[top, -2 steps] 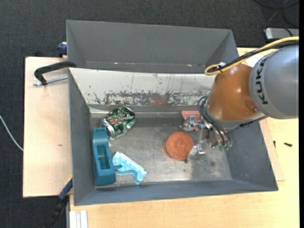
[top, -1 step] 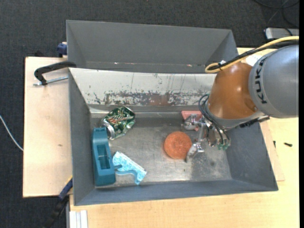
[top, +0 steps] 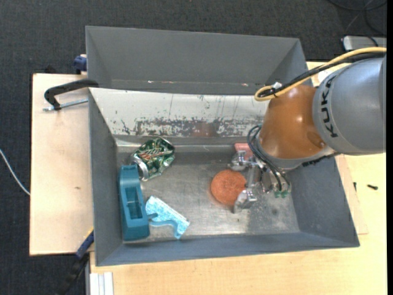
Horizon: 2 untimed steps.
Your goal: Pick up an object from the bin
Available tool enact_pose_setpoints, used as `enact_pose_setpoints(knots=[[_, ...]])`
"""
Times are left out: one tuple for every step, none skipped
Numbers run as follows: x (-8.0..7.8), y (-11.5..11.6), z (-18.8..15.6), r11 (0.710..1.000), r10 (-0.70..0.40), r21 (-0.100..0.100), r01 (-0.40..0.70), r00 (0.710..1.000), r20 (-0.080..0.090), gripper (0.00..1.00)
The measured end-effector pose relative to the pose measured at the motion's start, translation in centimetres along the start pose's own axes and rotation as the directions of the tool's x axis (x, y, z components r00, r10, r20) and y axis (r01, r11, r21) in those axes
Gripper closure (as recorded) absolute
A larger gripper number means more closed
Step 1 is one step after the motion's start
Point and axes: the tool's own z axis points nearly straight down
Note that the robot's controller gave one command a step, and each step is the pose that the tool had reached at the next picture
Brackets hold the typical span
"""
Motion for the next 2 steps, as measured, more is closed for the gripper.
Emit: enact_pose_setpoints(knots=[[0.02,1.10,0.03,0.996,0.093,0.000,-0.093,0.996,-0.001,0.00],[-0.20,0.21,-0.27,1.000,0.000,-0.004,0.000,1.000,-0.001,1.00]])
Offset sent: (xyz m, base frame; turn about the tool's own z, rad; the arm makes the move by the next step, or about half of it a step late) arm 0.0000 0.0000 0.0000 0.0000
